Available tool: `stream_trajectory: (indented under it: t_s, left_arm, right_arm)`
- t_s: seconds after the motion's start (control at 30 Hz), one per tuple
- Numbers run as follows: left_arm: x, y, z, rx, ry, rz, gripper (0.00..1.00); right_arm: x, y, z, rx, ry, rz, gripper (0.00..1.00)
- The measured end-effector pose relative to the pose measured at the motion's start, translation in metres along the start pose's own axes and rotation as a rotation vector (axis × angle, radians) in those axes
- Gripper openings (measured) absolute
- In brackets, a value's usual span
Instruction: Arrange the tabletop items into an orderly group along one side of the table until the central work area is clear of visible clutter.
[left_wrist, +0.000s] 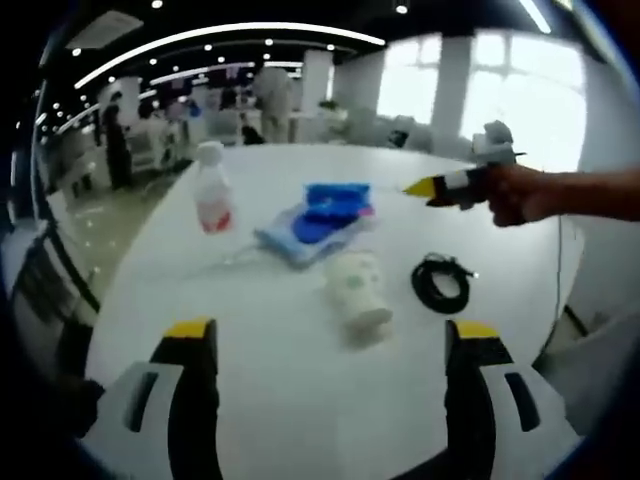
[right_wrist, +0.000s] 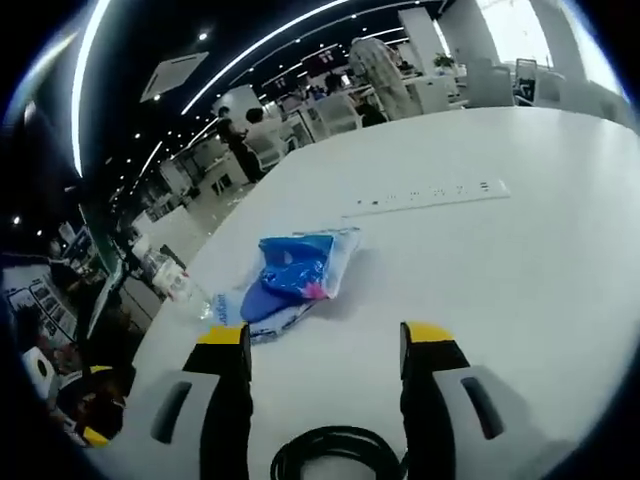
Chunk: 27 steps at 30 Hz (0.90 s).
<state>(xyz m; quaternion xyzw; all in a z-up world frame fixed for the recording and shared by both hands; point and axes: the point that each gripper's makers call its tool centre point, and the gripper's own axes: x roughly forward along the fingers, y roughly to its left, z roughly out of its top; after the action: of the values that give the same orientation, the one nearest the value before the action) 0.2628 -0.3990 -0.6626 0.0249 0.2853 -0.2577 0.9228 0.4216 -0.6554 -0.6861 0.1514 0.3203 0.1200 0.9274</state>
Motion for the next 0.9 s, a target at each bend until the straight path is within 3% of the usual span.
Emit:
stream_trajectory:
  t_s: [0.13, 0.33, 0.47, 0.7, 0.9]
  left_arm:
    - [0.001, -0.004, -0.001, 0.015, 0.009, -0.014, 0.91]
    - [-0.002, 0.0, 0.003, 0.021, -0.007, 0.005, 0.91]
    - [-0.002, -0.002, 0.004, 0.023, -0.006, -0.004, 0.92]
    - [-0.002, 0.004, 0.006, -0.012, -0.021, 0.006, 0.91]
    - [-0.004, 0.008, 0.006, -0.055, -0.029, 0.013, 0.9]
  right_arm:
    - [0.026, -0.001, 0.001, -0.012, 0.044, -0.009, 0.55]
    - [0.061, -0.002, 0.018, 0.006, 0.028, -0.035, 0.52]
    - [0.08, -0.002, 0.017, -0.004, 0.048, -0.057, 0.51]
    - [0.099, -0.012, 0.018, 0.03, 0.059, -0.098, 0.45]
    - [0.106, -0.015, 0.018, 0.009, 0.054, -0.121, 0.31]
